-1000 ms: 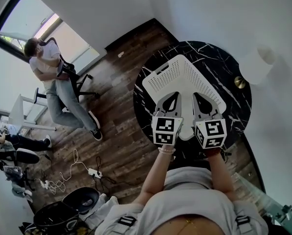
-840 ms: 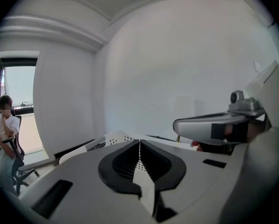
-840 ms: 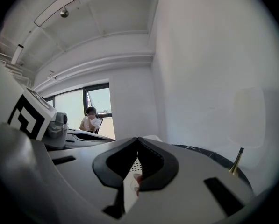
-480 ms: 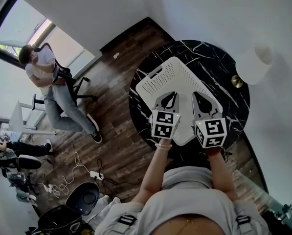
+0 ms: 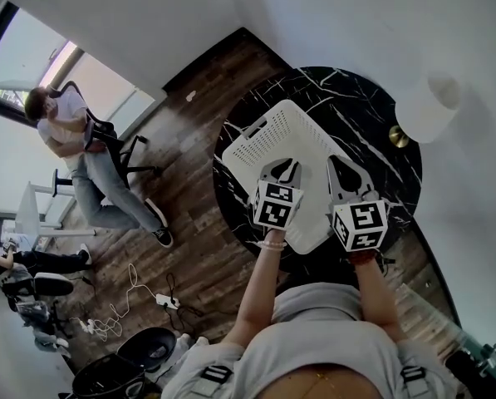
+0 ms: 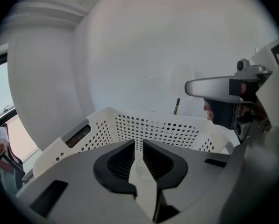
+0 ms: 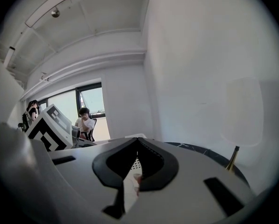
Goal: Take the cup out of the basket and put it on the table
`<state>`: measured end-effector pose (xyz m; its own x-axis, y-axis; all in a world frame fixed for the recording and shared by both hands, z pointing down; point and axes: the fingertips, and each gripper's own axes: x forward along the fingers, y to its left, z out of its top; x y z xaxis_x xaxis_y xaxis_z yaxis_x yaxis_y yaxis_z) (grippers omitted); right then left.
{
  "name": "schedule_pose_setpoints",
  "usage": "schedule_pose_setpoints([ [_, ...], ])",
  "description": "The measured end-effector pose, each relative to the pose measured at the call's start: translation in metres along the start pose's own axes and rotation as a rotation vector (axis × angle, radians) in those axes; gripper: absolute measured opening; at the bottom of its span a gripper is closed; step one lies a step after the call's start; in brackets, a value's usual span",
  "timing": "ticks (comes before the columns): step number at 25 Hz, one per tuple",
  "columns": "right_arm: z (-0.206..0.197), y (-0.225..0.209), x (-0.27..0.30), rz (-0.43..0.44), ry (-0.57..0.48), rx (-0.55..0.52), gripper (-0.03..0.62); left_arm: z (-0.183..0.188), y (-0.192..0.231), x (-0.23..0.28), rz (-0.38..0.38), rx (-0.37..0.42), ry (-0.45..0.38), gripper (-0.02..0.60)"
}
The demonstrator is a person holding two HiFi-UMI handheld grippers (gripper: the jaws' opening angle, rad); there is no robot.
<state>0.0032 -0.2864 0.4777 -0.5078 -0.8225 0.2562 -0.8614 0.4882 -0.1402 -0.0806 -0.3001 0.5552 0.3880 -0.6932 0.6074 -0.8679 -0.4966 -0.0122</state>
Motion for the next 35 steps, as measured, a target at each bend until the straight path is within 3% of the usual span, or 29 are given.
schedule_pose_setpoints([
  [15, 0.0, -0.016, 0.006, -0.022, 0.005, 0.042, 0.009, -0.03, -0.004, 0.034, -0.134, 0.169, 0.277, 0.102],
  [23, -0.004, -0.019, 0.009, -0.023, 0.016, 0.047, 0.009, -0.05, -0.015, 0.053, -0.253, 0.241, 0.411, 0.129],
  [32, -0.002, -0.026, 0.009, -0.038, 0.014, 0.054, 0.009, -0.082, -0.02, 0.069, -0.328, 0.274, 0.569, 0.129],
  [35, -0.001, -0.028, 0.008, -0.043, 0.011, 0.055, 0.009, -0.083, -0.023, 0.077, -0.348, 0.274, 0.562, 0.129],
])
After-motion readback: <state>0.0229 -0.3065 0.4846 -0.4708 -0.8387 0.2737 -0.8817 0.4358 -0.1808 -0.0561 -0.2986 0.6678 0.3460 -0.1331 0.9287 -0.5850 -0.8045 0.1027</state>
